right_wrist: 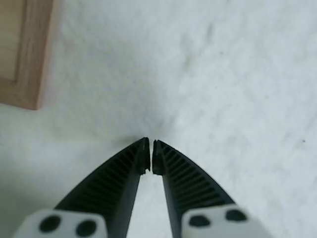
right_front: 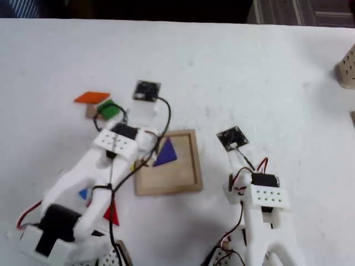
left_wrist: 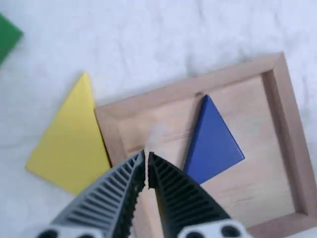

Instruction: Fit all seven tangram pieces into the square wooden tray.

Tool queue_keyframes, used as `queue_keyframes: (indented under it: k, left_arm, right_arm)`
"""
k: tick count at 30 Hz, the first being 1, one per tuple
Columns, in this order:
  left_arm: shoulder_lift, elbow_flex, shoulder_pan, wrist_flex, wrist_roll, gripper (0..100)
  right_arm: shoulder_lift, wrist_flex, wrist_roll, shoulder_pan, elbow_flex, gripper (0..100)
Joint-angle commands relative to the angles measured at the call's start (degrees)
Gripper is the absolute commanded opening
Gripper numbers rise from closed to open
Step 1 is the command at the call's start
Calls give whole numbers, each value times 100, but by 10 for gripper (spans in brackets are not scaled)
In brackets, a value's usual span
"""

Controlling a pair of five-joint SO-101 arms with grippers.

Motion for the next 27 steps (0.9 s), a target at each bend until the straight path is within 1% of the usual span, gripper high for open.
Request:
queue_keyframes:
  k: [1,4,7,13,15,19,27]
  left_arm:
    - [400,18,462,141,-53,22]
    - [673,-220,558,527,-53,22]
    - [787,-325,593,659,-53,22]
    - [778,-316,1332,738,-53,22]
    - [778,-360,1473,686,-53,22]
    - [778,-369,1455,185,-18,22]
    - [787,-369,1446,-554,-9,22]
  right_arm:
    - [-207,-84,79,-57,-35,18]
    - [-207,-84,79,-57,-35,18]
    - [-207,-84,79,-57,-35,18]
    - [-207,-84,79,-57,-35,18]
    - [-207,-84,79,-57,-35,18]
    - [-207,-84,79,-57,-35,18]
    - [-207,-84,79,-57,-35,18]
